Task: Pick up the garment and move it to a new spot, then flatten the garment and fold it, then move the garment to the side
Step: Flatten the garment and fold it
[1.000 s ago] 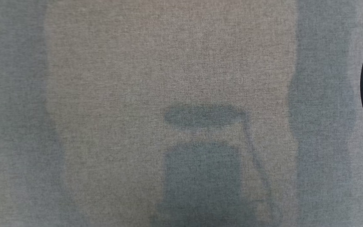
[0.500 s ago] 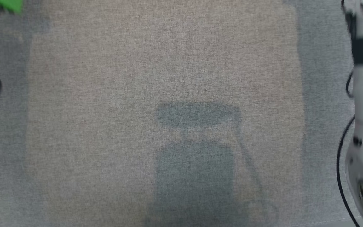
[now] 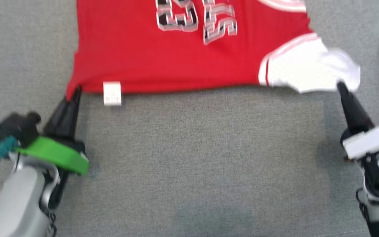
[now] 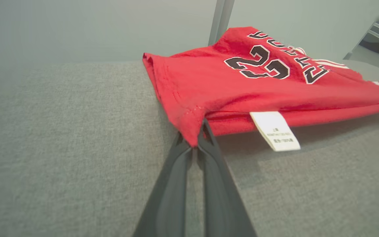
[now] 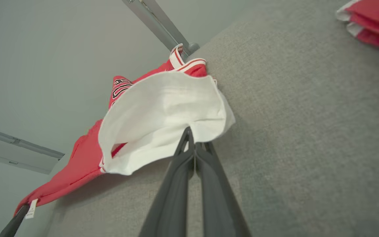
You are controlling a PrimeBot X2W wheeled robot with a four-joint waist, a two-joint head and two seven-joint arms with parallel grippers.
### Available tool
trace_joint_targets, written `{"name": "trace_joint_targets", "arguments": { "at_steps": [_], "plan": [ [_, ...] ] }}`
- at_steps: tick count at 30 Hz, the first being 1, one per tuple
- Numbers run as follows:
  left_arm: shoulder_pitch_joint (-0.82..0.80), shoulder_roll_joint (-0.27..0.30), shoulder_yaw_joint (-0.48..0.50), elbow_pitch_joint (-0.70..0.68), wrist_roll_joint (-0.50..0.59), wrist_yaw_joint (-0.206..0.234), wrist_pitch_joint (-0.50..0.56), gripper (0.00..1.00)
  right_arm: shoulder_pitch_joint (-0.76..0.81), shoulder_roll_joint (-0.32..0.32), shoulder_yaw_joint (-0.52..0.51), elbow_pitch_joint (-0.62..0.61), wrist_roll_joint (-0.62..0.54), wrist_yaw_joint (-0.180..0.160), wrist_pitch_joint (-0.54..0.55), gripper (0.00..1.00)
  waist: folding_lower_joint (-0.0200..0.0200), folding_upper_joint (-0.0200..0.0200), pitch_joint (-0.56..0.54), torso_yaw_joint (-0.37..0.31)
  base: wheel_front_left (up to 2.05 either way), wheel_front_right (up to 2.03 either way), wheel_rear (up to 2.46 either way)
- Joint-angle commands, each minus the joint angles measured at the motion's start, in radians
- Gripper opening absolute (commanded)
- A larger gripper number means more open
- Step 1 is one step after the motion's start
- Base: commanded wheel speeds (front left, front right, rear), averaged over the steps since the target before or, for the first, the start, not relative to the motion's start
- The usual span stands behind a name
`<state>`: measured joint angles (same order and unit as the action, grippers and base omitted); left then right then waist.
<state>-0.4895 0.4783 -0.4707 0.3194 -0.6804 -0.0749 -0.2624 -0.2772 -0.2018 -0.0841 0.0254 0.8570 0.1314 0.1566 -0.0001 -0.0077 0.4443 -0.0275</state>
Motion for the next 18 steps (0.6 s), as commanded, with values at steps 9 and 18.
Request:
{"name": "trace_joint_targets", "arguments": {
  "at_steps": [9, 18],
  "plan": [
    [0.407, -0.048, 0.098, -0.208, 0.084, 0.116, -0.003, 0.00, 0.280, 0.013, 0.023, -0.028, 0.012, -0.001, -0.023, 0.00, 0.0001, 0.0077, -0.142, -0.003, 0.00, 0.00, 0.00],
    [0.666, -0.168, 0.170, -0.334, 0.165, 0.144, -0.003, 0.00, 0.421, -0.050, 0.067, -0.009, 0.010, -0.001, -0.114, 0.00, 0.0001, 0.0077, -0.151, 0.002, 0.00, 0.00, 0.00]
  ]
}}
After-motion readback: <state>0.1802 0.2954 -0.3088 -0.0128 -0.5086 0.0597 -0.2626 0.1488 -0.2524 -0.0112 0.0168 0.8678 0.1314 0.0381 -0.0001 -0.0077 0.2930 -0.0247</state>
